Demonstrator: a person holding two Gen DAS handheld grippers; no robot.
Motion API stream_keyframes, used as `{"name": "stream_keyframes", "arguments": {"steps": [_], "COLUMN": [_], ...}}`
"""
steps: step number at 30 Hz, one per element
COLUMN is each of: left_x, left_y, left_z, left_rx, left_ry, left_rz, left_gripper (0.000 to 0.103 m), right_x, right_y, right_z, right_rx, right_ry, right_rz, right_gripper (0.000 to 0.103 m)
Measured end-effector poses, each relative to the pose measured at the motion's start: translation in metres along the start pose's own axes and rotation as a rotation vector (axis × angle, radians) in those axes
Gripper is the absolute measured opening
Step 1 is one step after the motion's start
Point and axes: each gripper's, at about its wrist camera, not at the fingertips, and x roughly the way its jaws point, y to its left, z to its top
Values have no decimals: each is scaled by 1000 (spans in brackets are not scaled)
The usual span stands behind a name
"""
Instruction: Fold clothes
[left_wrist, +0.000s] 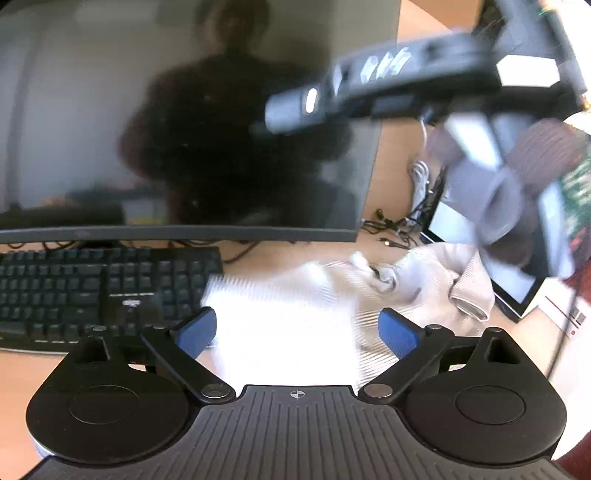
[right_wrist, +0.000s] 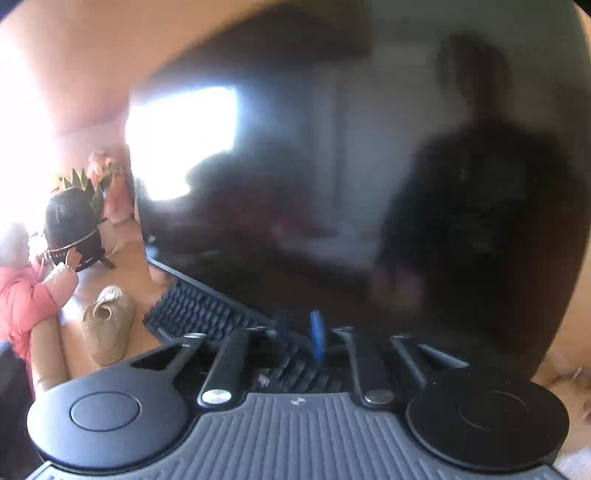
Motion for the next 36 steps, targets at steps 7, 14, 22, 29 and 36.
{"name": "stream_keyframes", "arguments": {"steps": [7,14,22,29,36], "left_x": [28,92,158,183,170], "left_y": [-13,-61,-73,-63,-95], "left_z": [4,14,15,14,-16], "left_rx": [12,87,51,-35,-38], "left_ry": [20,75,190,236,329], "left_rz": [-74,-144,-108,4,-153], "left_gripper": [98,98,96,97,97], "right_x": [-24,-38,26,31,105], "right_y": [-85,-180,-227,-236,-232], "right_z": [-54,-118,-190,-142,-154], "right_rx": [77,185,115,321,344], "right_ry": [112,261,429,246,325], "right_rz": [-228,-462,-556,-183,-32], "right_gripper": [31,23,22,34,3]}}
